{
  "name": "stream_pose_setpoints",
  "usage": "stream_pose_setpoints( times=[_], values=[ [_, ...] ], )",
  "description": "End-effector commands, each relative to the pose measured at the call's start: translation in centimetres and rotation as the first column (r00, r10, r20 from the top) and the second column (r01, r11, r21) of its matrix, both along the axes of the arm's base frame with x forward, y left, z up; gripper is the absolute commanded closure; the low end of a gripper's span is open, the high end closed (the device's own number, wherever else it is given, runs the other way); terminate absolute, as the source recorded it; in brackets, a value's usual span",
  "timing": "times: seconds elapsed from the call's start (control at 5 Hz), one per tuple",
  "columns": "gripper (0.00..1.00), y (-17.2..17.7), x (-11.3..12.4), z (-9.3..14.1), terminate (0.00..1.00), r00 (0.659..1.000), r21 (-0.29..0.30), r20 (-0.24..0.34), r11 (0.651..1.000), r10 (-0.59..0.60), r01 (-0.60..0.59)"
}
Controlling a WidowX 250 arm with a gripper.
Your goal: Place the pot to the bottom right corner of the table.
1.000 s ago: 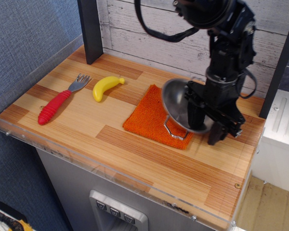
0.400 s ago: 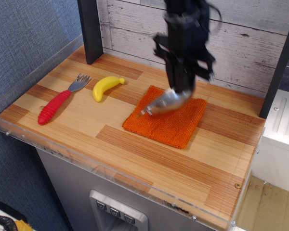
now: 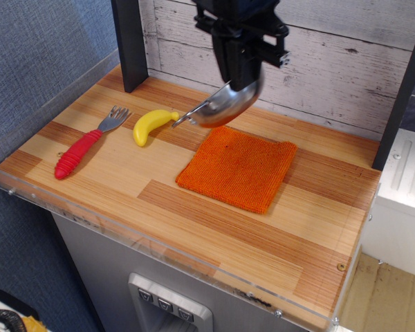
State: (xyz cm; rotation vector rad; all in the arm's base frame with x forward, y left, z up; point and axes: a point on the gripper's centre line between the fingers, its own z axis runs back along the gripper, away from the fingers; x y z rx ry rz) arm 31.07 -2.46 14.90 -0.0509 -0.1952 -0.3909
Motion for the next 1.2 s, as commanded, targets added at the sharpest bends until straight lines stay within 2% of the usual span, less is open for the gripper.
stream_pose_setpoints(
  times=[0.0, 0.2, 0.4, 0.6, 1.0],
  values=[
    [1.00, -4.1, -4.4, -0.2, 0.00, 0.992, 0.018, 0.050, 0.994, -0.112, 0.111],
    [1.00, -5.6, -5.6, -1.6, 0.00, 0.987, 0.034, 0.092, 0.991, -0.135, 0.132],
    [1.00, -6.6, -5.8, -3.1, 0.00, 0.983, 0.034, 0.094, 0.988, -0.156, 0.154],
    [1.00, -7.5, -5.8, -5.3, 0.00, 0.982, 0.054, 0.067, 0.983, -0.178, 0.175],
    [1.00, -10.3, -6.4, -10.2, 0.00, 0.974, 0.032, -0.005, 0.973, -0.228, 0.228]
  ],
)
